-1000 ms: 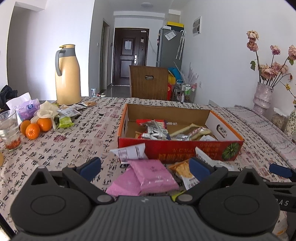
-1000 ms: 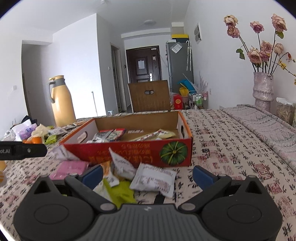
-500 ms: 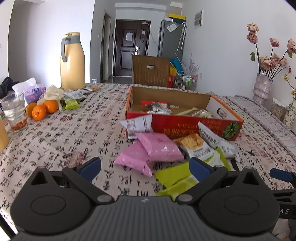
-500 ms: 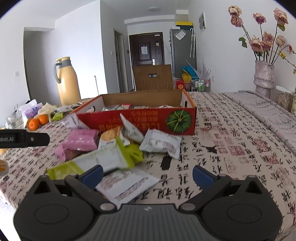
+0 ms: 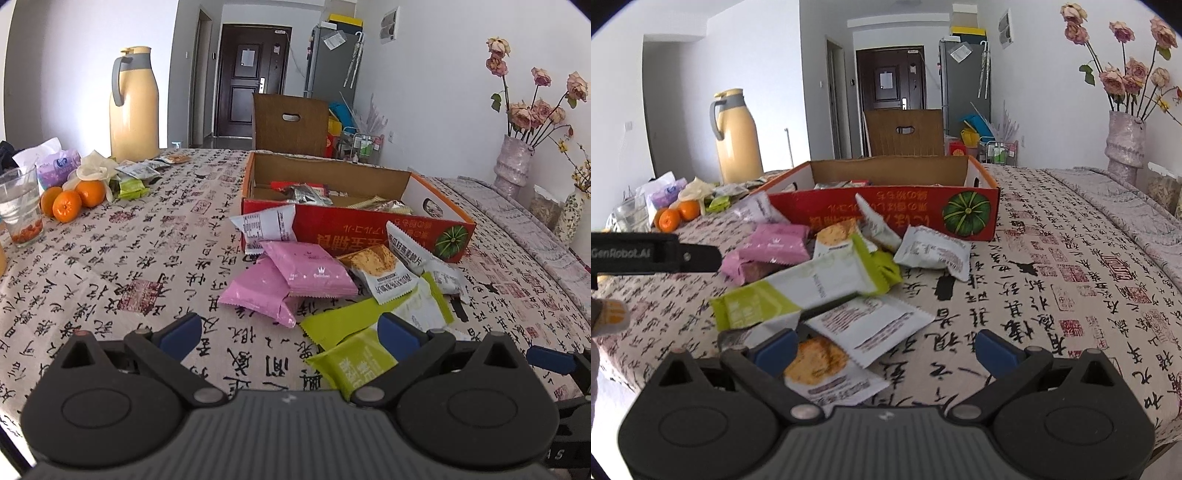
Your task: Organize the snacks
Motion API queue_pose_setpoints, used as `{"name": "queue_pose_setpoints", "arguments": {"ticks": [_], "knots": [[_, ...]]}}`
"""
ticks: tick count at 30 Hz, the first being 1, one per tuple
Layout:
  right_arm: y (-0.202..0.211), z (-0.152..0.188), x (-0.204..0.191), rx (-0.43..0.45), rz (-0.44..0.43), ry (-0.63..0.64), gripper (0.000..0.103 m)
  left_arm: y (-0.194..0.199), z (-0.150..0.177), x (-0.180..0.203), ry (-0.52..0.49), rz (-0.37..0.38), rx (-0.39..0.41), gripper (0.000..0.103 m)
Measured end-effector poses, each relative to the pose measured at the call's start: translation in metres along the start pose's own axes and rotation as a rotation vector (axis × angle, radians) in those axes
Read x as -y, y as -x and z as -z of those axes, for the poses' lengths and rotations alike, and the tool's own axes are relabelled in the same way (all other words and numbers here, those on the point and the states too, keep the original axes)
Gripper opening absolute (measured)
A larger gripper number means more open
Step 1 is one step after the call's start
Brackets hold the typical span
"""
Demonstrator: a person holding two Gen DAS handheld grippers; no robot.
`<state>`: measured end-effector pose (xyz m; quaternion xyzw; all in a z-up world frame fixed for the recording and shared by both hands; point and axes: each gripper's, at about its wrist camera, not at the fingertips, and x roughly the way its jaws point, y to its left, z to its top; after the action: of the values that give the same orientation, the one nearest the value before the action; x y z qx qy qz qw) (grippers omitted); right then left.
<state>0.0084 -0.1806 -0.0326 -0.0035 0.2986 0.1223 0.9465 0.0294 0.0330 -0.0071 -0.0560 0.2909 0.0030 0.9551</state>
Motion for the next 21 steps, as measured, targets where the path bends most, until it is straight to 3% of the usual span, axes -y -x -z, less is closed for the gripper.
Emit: {"name": "queue_pose_setpoints", "arguments": {"ticks": [15, 21], "knots": [[-0.008, 0.006, -0.034, -0.081, 0.038, 0.039, 0.09, -0.005, 0.008, -0.03, 0.039, 0.079, -0.022, 0.103], [-0.02, 0.009, -0.039, -0.122, 0.045, 0.033, 0.077, -0.012, 0.007, -0.032, 0.036, 0.112, -0.025, 0.103]]}}
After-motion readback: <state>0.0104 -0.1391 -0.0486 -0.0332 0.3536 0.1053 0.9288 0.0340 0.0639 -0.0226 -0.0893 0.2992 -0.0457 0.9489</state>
